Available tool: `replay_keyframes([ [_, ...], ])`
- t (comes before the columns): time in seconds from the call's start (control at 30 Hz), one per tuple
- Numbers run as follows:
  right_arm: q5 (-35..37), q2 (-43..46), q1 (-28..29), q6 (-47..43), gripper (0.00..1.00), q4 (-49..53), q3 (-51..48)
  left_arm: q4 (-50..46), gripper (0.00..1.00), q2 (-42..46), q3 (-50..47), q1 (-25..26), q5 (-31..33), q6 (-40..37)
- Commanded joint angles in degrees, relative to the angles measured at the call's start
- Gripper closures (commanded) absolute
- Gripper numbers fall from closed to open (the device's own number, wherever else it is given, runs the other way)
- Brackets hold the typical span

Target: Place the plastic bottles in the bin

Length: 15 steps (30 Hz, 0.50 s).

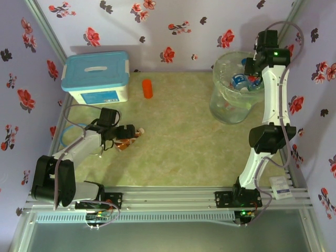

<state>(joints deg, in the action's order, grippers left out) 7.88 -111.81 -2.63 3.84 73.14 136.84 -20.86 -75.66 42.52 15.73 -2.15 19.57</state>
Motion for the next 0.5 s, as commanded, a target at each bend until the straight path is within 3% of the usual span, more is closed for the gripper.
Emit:
replay_keyframes([
  [0.0,-1.07,-0.88,0.26,2.31,0.52,6.64,3.09,-4.02,0.00,1.18,2.08,-0.35,-0.44,-2.02],
  [0.23,2.16,4.67,0.90,3.46,0.29,1.69,2.60,-6.94,0.00,-1.54,3.48,-0.33,-1.67,-0.82],
  [0.47,-1.94,15.16,4.49,4.87,0.25,-7.91,-8.02,-9.22,0.00,-1.89,3.62,-0.26,-2.86,-0.02],
])
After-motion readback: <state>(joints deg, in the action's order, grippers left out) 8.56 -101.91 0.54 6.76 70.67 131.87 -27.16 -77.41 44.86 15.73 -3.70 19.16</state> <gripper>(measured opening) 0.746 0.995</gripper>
